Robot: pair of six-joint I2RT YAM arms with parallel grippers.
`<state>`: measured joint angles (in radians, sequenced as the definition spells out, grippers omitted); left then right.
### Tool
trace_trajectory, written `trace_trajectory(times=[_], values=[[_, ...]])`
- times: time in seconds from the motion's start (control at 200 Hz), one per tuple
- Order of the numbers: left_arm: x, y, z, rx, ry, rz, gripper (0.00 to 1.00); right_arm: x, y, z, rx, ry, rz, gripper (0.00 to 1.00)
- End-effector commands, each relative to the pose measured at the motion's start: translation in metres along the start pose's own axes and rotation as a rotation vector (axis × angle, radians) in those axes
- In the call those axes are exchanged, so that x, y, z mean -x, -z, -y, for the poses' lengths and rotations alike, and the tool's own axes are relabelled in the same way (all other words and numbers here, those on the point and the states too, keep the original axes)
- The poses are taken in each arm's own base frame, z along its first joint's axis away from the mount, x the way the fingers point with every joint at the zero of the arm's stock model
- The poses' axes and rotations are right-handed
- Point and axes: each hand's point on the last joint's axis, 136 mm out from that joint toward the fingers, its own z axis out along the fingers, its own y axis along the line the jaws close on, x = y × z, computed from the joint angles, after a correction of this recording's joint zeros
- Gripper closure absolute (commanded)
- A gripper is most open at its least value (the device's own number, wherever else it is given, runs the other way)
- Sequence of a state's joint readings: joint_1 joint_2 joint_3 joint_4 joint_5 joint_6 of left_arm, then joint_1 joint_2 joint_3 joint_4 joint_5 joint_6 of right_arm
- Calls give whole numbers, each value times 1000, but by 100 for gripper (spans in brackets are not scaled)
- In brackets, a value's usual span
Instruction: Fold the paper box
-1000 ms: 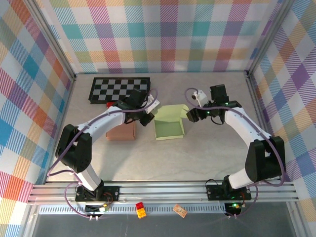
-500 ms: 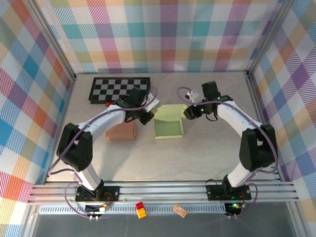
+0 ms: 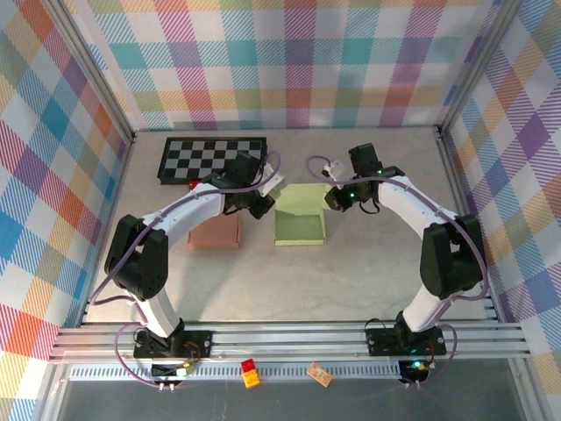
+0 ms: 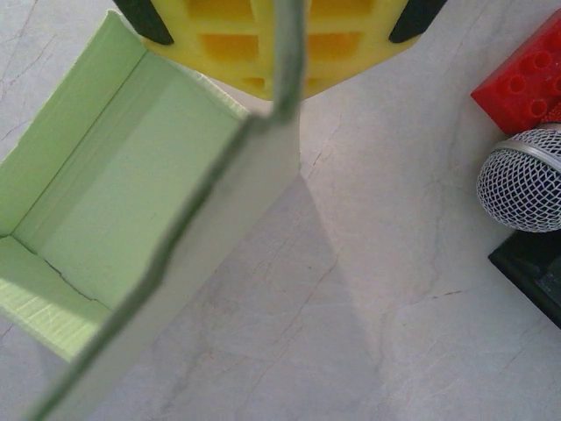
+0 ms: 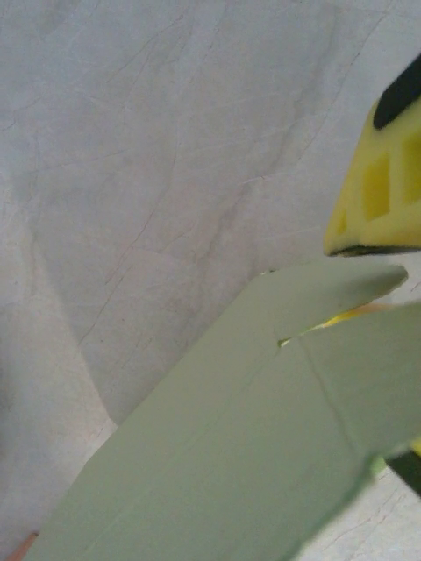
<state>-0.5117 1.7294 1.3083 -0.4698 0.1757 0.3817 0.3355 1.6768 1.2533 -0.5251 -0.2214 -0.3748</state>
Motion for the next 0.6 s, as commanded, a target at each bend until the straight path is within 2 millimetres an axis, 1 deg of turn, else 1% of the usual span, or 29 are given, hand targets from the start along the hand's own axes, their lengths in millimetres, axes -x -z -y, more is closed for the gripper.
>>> trace_trajectory(times=[0.0, 0.105, 0.205, 0.495, 0.595], values=[[7, 0, -2, -13, 25, 6, 97, 8, 0, -3, 0, 6, -3, 83], [9, -1, -5, -5, 43, 7, 97, 8, 0, -6, -14, 21, -10, 93], [11, -1, -8, 8, 67, 4, 98, 10, -1, -8, -36, 31, -12, 100], [18, -1, -22, 85, 195, 5, 100, 21, 5, -8, -101, 4, 3, 100], [20, -4, -21, 91, 220, 1, 100, 21, 4, -11, -108, -11, 1, 100]])
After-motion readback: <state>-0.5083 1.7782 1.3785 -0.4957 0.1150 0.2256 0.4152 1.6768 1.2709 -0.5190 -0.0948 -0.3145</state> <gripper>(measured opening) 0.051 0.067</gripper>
